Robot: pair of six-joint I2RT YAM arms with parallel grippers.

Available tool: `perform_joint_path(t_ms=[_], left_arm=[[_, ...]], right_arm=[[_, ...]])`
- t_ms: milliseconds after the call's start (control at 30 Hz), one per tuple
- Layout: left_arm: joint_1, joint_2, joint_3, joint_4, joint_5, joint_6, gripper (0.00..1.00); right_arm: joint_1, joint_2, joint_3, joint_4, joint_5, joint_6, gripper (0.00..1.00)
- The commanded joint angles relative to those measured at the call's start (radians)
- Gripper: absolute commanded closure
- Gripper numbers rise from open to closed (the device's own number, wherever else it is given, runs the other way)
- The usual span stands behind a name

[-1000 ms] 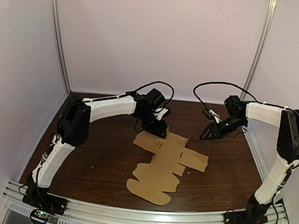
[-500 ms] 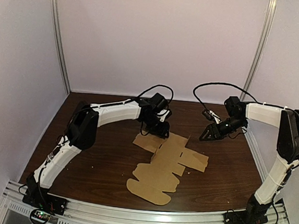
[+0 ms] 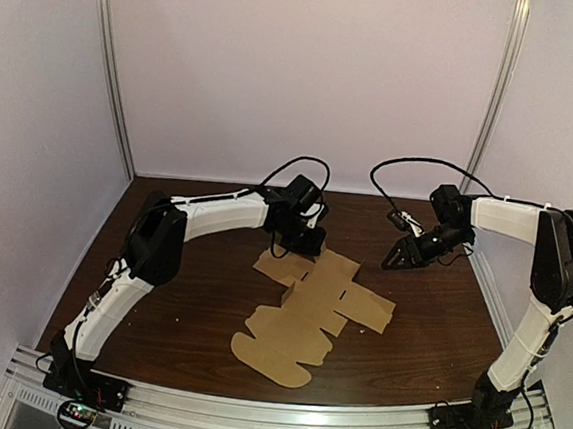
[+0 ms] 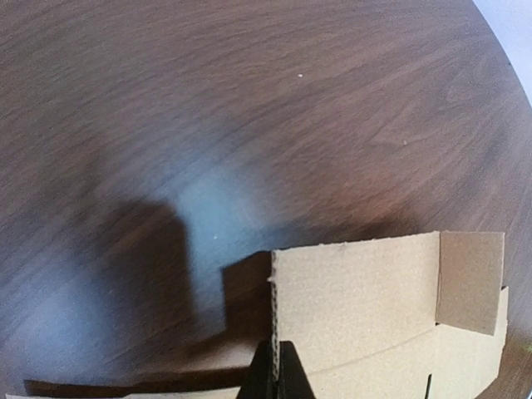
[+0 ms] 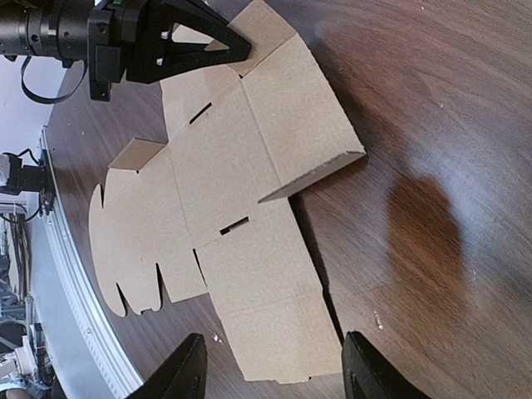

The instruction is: Fold the paper box

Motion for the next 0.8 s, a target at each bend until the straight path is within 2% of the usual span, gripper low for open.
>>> perform_joint_path(t_ms=[0,133,233,367,467,567,767], left_arm=[[-0.003,-0.203,-0.151,0.124,-0.123,-0.024,1.0],[-0.003,-0.391,-0.35,0.189,-0.317,-0.106,1.0],[0.005,-0.476,-0.455,0.211,-0.398,-0.233,1.0],[0.019,-0.534,-0.567,0.294,-0.379,-0.381,1.0],[0.02,-0.564,-0.637,0.353,-0.403,-0.459,1.0],[0.024,-0.596,-0.706,0.406,-0.443,-0.502,1.0],[0.03,-0.622,-0.751,0.449,-0.449,-0.533,1.0]], right_arm=[[0.001,-0.054,-0.002,-0.019,-0.045,0.038,0.43],[0.001,-0.121,-0.021,0.039,-0.031,0.124,0.42],[0.004,-0.127,-0.033,0.075,-0.078,0.203,0.41],[0.055,-0.118,-0.061,0.122,-0.12,0.279,0.41],[0.116,-0.155,-0.107,0.18,-0.087,0.331,0.41],[0.142,-0.223,-0.19,0.294,-0.039,0.413,0.39],[0.158,-0.218,-0.215,0.315,-0.056,0.455,0.38]])
